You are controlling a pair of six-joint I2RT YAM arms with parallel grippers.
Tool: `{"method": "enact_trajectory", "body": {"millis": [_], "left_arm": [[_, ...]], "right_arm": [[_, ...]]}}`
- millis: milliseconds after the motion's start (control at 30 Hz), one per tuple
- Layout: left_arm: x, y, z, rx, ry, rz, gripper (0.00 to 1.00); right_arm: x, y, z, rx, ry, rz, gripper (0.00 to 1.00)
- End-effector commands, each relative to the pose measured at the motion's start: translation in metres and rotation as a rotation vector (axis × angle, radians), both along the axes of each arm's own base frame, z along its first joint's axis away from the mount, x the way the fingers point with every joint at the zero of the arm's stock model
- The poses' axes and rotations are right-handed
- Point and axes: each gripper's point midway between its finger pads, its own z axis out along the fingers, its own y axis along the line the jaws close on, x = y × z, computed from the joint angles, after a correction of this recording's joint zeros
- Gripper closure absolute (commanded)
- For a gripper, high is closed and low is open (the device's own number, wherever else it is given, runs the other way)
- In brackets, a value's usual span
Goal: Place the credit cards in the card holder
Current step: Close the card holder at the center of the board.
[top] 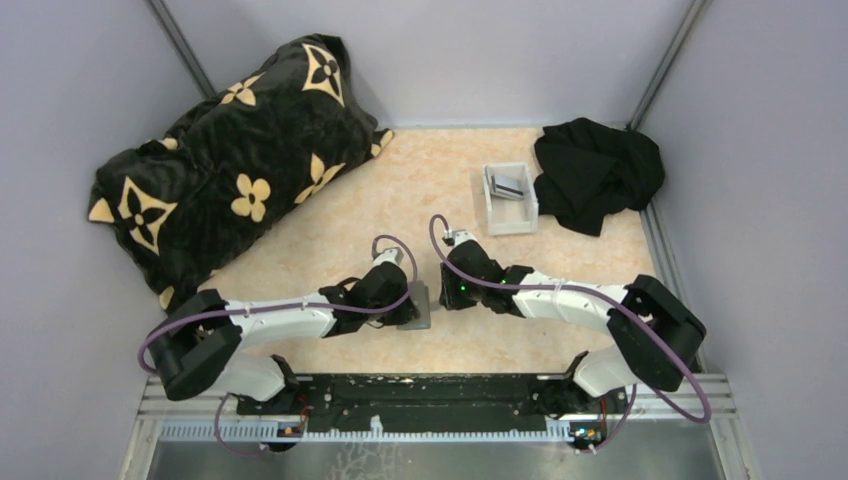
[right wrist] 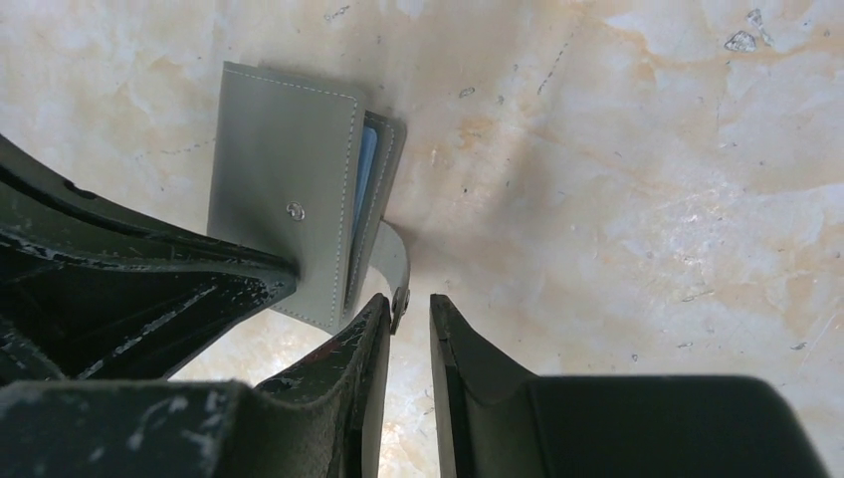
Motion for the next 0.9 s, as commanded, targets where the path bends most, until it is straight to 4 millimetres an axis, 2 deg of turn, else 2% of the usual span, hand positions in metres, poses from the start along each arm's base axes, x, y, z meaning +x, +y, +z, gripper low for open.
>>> {"method": "enact_trajectory", "body": {"millis": [0, 200, 867], "left_arm": [[-0.014, 0.031, -0.036, 0.171, 0.056, -0.004, 1.0], [-0.014, 0.032, -0.037, 0.174, 0.059, -0.002, 1.0], [-0.015, 0.032, -0.038, 0.171, 0.066, -0.003, 1.0]], "right_arm": [[0.003, 0.007, 0.022, 0.057, -0.049, -0.002, 0.78], [0.001, 0.008, 0.026, 0.067, -0.051, 0.0, 0.81], [-0.001, 0.014, 0.015, 0.063, -0.027, 0.016, 0.83]]}}
